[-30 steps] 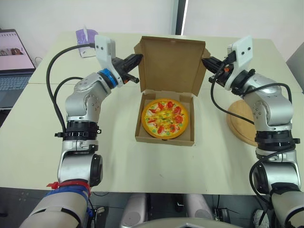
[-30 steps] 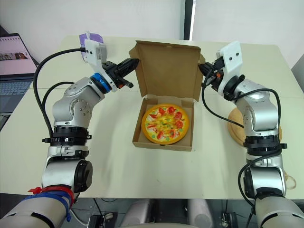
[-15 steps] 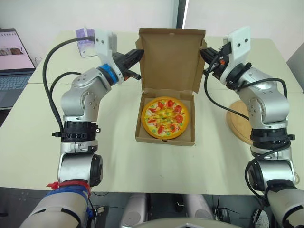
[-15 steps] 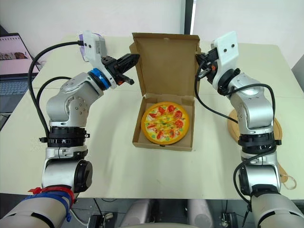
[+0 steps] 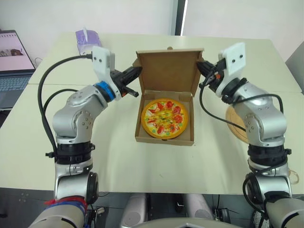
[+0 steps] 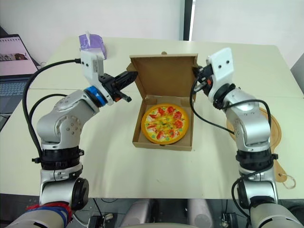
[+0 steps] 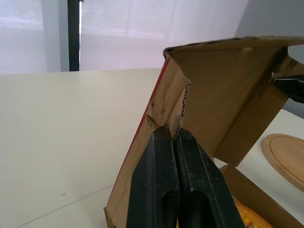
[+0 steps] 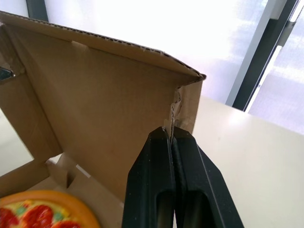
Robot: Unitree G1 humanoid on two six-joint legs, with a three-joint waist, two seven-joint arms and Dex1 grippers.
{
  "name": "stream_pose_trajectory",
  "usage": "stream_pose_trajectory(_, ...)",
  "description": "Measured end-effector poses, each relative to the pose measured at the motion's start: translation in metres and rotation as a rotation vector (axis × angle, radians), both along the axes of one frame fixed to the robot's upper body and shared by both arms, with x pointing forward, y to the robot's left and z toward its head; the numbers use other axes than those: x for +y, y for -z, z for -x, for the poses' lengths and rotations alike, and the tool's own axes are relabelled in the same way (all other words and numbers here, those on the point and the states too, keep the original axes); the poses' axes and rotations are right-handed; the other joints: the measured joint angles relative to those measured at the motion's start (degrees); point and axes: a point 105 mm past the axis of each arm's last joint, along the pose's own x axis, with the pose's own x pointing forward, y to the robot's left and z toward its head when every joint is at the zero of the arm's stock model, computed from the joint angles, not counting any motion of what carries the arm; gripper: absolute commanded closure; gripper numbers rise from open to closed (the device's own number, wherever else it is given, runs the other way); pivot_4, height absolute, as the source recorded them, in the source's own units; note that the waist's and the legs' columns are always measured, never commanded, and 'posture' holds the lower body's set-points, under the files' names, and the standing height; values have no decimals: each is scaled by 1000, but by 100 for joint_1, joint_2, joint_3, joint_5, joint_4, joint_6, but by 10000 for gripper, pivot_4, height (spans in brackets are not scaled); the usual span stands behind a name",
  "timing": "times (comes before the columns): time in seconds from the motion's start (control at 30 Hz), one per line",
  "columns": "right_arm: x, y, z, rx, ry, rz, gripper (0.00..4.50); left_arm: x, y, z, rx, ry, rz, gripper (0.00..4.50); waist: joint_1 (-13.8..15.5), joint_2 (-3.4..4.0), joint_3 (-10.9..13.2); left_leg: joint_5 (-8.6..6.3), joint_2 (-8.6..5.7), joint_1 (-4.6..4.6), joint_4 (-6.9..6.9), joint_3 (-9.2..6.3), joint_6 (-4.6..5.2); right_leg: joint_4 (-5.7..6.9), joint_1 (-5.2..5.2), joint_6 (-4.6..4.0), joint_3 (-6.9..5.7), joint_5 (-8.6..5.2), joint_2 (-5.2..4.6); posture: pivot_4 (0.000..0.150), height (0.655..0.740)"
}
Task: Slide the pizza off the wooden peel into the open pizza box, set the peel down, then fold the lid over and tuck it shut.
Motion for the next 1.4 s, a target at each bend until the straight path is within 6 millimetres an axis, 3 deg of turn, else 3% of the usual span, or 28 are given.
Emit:
stream_pose_trajectory(0.33,3,2,18,-1,7,23,44401,1,10,19,-14,-33,21,45000,-2,1,-2,0,2,3,1,2,0,2,2,-1,5,1,3,1500,7400)
stream_pose_trajectory(1.4,26,-27,11,-101,1,-32,44401,4,-8,10,-91,-73,46,45000,-1,1,-2,0,1,1,1,2,1,-2,2,-1,4,2,5,1500,7400)
